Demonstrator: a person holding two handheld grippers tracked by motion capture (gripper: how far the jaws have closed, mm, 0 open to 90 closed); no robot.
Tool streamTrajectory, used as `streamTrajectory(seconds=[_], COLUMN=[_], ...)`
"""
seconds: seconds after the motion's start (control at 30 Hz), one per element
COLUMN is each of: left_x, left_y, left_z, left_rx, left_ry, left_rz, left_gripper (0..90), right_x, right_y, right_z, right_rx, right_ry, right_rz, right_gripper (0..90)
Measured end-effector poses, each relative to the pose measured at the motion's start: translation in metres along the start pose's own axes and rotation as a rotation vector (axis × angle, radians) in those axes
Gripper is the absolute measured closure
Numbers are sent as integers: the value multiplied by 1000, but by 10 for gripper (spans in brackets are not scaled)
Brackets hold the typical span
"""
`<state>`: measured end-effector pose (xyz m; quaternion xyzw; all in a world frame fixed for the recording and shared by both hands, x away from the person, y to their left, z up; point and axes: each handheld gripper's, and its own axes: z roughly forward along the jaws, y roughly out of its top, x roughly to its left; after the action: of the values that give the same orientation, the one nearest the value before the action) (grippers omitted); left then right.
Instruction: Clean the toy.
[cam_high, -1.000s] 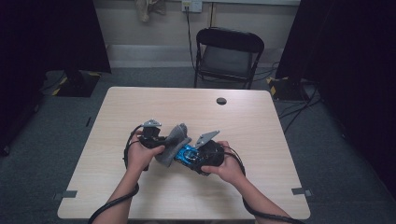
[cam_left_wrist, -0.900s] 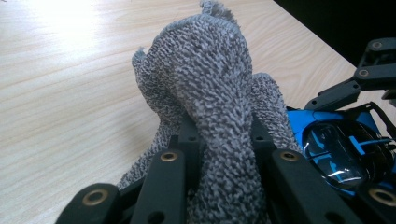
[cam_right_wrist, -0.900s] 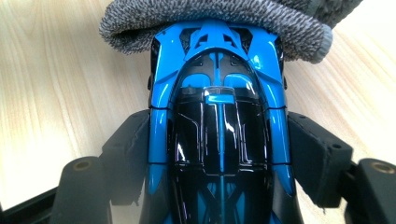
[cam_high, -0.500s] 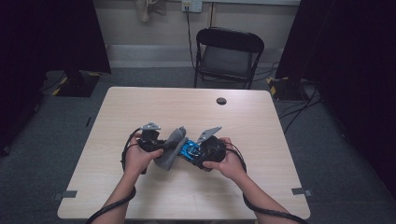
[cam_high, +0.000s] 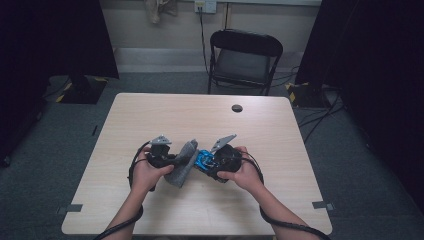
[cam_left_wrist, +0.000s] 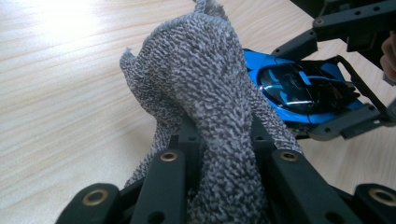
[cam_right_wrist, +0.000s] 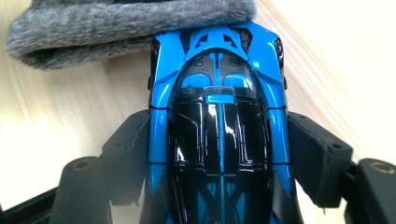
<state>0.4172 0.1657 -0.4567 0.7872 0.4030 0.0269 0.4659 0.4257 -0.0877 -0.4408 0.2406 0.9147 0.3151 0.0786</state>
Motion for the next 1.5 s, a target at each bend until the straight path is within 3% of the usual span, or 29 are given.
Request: streamTrajectory(seconds=[0.4, 0.7, 0.8, 0.9, 1.0, 1.07, 1.2, 1.23, 1.27, 1.33, 1.37, 1.43, 1.47, 1.5], left_x=[-12, -11, -10, -9, -10, -11, -10, -9, -7, -5, -4, -4, -4, -4], left_y=[-10, -21, -26, -27, -26, -25, -31, -35, -38, -44, -47, -48, -46, -42], left_z=[-3, 4, 7, 7, 2, -4, -16, -16, -18, -15, -14, -13, -12, -11], left_rx=[37, 78, 87, 89, 78, 100, 113, 119, 133, 130, 132, 141, 139, 127], left_ry=[-47, 1, 19, 57, 86, 98, 105, 98, 113, 89, 71, 51, 71, 102], left_rz=[64, 127, 166, 216, 218, 245, 269, 252, 266, 241, 234, 213, 177, 168], left_gripper=[743, 710, 646, 442, 297, 244, 226, 226, 232, 252, 340, 655, 683, 717], right_x=[-17, -22, -23, -23, -23, -22, -22, -23, -23, -24, -24, -24, -24, -23], right_y=[-6, -8, -8, -9, -9, -9, -8, -8, -7, -6, -6, -4, -3, -2], right_z=[-4, -10, -11, -11, -11, -11, -13, -14, -14, -16, -17, -19, -20, -21], right_rx=[12, 16, 10, 11, 10, 9, 0, 2, 2, -1, -5, -10, -9, -12], right_ry=[-41, -61, -61, -61, -61, -62, -66, -67, -68, -71, -68, -74, -68, -71], right_rz=[62, 64, 67, 68, 68, 70, 73, 73, 75, 74, 78, 74, 75, 73], right_gripper=[288, 288, 288, 288, 288, 288, 288, 287, 288, 288, 288, 288, 288, 288])
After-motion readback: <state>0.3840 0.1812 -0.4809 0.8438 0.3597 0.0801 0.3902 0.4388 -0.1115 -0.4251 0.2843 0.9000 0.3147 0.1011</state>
